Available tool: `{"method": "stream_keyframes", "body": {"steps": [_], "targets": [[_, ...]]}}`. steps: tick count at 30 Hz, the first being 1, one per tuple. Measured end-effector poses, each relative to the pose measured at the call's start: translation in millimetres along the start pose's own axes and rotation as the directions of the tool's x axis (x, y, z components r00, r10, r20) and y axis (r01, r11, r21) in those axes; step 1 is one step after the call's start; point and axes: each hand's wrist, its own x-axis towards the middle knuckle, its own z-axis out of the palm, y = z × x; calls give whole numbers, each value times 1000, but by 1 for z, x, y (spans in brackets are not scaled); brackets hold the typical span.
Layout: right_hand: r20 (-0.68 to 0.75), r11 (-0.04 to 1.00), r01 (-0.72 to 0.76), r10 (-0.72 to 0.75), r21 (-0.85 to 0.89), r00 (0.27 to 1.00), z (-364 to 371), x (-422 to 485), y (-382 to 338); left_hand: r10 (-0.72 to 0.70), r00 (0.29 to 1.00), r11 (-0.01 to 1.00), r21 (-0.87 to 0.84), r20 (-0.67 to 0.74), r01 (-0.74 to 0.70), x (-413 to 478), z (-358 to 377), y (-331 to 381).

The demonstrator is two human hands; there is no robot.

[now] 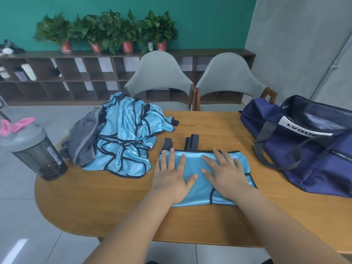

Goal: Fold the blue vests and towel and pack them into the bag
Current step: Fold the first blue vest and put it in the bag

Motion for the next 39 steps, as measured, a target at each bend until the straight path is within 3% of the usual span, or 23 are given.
{"method": "stream_keyframes", "body": {"steps": [3,5,8,10,12,14,15,19,22,25,28,30,33,36,39], "targets": [[-138,987,162,-158,17,978,-6,17,-18,11,1000,1000,0,-1,-11,2,2,0],[-61,969,237,-233,69,971,-6,34,-23,13,1000,1000,-1,-15,-13,2,3,-2],[66,972,207,-216,112,974,-4,49,-16,20,999,1000,-22,-40,-20,-1,3,-1],[27,970,217,-222,113,975,-4,46,-9,7,995,997,-70,-103,-15,-4,3,-2],[-32,978,193,-191,82,981,-5,40,2,-5,966,994,-106,-258,-23,-6,2,-5],[-36,989,134,-132,57,991,-6,33,18,22,918,994,-88,-397,-61,-6,3,-9],[-17,993,105,-104,54,994,-6,29,28,44,916,993,-83,-400,-84,-5,2,-10],[53,999,43,-44,30,998,-8,18,58,86,993,994,-59,-81,-90,6,-3,-14],[68,998,17,-22,61,997,-10,11,68,144,989,990,5,21,-144,18,-7,-23],[-3,983,6,-5,182,1000,-6,2,77,193,981,979,70,-14,-192,26,-12,-38],[-204,897,0,100,442,974,-1,-9,82,251,950,959,180,-185,-218,25,-21,-41],[-280,854,-28,201,519,939,-2,-10,84,231,946,973,71,-226,-220,16,-29,-22],[-279,878,-80,234,472,931,0,-8,86,231,969,955,-170,-84,-242,-6,-24,20],[-257,908,-109,227,404,940,4,-3,85,321,947,947,-44,31,-319,-20,-3,36],[-256,915,-128,237,382,937,4,-1,83,358,932,933,0,49,-359,-16,-3,24]]}}
